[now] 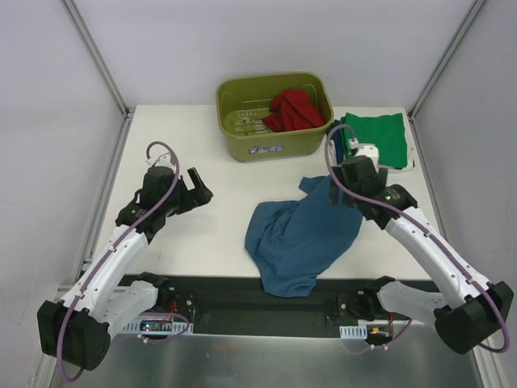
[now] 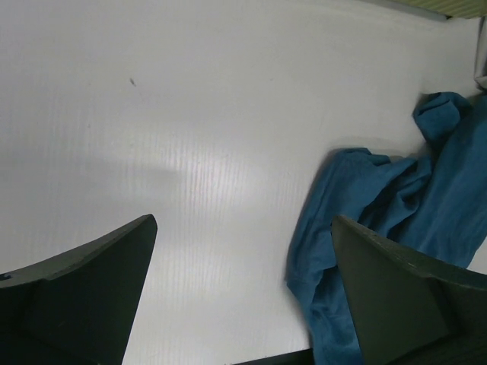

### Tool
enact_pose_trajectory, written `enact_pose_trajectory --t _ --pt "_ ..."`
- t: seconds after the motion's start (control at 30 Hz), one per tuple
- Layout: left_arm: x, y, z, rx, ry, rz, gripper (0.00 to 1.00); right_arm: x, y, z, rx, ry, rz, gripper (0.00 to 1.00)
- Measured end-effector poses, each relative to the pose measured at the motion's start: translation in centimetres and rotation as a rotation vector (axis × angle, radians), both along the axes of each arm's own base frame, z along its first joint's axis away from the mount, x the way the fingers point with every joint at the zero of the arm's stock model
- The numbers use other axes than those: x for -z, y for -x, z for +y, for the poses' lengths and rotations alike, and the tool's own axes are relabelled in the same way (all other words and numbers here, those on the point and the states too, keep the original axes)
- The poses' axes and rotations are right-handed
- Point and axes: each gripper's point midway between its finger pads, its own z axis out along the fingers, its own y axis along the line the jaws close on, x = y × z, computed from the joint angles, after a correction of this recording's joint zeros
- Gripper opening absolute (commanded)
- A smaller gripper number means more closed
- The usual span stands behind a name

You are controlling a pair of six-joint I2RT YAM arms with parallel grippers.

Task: Fold and stack the t-shirts
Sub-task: Move the tshirt to the center of the board

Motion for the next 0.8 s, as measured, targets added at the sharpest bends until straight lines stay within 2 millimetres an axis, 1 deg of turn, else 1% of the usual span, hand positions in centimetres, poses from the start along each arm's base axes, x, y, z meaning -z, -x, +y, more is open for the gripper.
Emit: enact_pose_trajectory --t 0.03,0.1,0.17,0.2,0.23,0.3,0.37,0.4,0.47,0.53,0.67,0.8 --pt "0.6 0.1 0.0 -0.005 0.001 0.016 0.99 -0.5 0.1 1.6 -0.059 -0.008 -0.010 0.97" --pt "2.4 0.8 0.2 -0.013 -0.004 0.066 0.99 -1.4 0.8 6.5 -0.235 -0.052 -0.023 0.97" --pt "3.8 1.4 0.3 -0.020 -0.009 0.106 0.99 -1.2 1.8 11.3 -0.395 -0.102 -0.002 0.97" --pt "4.5 1.7 0.4 -0.027 -0.010 0.126 0.99 -0.6 2.5 13.7 -0.473 -0.118 0.023 0.97" --pt "5.0 2.0 0.5 -0.030 -0.012 0.141 0.99 0.1 3.0 15.4 -0.525 -0.120 0.051 0.97" --pt "6.1 2.6 0.9 -0.050 -0.023 0.169 0.99 2.4 4.4 19.4 -0.636 -0.109 0.128 0.98" --pt "6.9 2.9 1.3 -0.074 -0.031 0.191 0.99 4.8 5.7 22.6 -0.711 -0.094 0.202 0.99" --pt "7.1 3.1 1.5 -0.084 -0.036 0.199 0.99 6.2 6.6 24.6 -0.748 -0.097 0.247 0.97" --pt "7.7 3.3 2.0 -0.116 -0.043 0.205 0.99 8.3 7.5 26.6 -0.771 -0.092 0.310 0.95" --pt "8.3 3.9 2.6 -0.151 -0.050 0.219 0.99 10.1 7.5 27.9 -0.745 -0.087 0.358 0.94" --pt "8.8 4.7 3.2 -0.190 -0.048 0.224 0.99 12.7 7.0 28.9 -0.666 -0.086 0.404 0.87" --pt "8.5 5.0 3.3 -0.210 -0.032 0.205 0.99 14.9 7.0 29.3 -0.618 -0.075 0.442 0.82"
